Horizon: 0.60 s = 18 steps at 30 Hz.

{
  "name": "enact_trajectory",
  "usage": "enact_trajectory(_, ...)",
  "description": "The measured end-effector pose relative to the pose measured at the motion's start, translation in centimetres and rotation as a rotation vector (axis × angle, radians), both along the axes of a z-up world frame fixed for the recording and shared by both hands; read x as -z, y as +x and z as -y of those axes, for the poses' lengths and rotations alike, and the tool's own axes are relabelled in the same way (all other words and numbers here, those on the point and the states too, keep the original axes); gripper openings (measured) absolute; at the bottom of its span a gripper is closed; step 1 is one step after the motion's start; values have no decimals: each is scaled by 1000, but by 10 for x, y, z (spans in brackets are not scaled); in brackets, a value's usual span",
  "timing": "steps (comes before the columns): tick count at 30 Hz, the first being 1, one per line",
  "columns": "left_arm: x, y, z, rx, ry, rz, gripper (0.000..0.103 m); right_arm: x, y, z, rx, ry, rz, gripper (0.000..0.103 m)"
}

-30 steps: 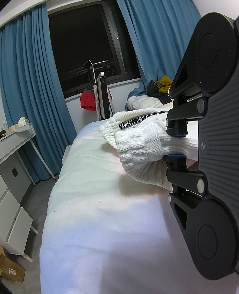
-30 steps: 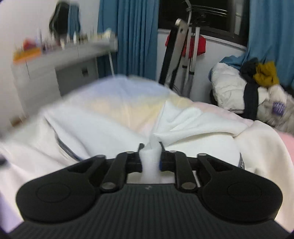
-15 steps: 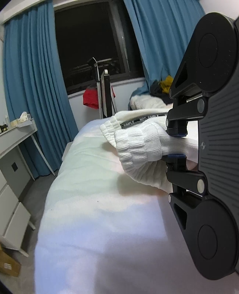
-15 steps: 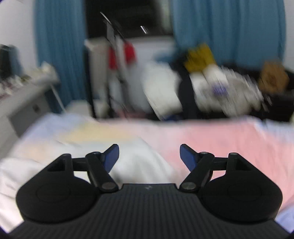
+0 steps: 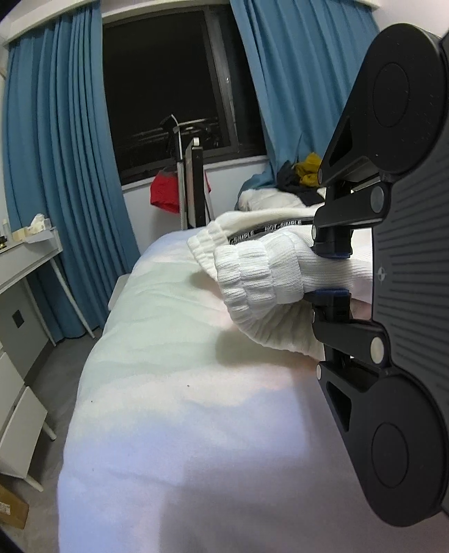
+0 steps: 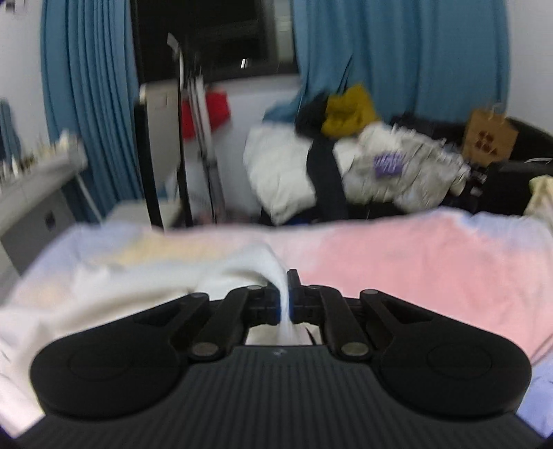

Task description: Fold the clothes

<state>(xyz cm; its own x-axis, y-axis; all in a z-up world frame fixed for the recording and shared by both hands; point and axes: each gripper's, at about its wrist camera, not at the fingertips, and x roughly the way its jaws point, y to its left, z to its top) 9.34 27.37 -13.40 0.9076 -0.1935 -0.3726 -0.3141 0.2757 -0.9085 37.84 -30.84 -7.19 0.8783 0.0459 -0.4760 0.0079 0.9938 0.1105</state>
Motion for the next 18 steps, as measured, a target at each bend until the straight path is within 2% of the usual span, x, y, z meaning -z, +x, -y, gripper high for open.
enact_trajectory(3, -3, -5, -1, 10, -9, 18, 15, -25, -36, 24, 94, 32, 77, 6)
enact_trajectory(6, -8, -9, -2, 18, -6, 28, 15, -44, -81, 67, 231, 96, 156, 6)
enact_trajectory(10, -10, -11, -1, 22, -14, 30, 14, -42, -154, 129, 413, 229, 244, 6)
enact_trajectory(12, -11, -12, 1, 25, -6, 25, 14, -24, -182, 157, 497, 309, 222, 6)
enact_trajectory(15, -12, -14, -1, 29, -8, 17, 14, 15, -201, 184, 533, 478, 86, 6)
enact_trajectory(18, -9, -22, -4, 38, -50, 0, 15, 54, -221, 211, 564, 646, -53, 6)
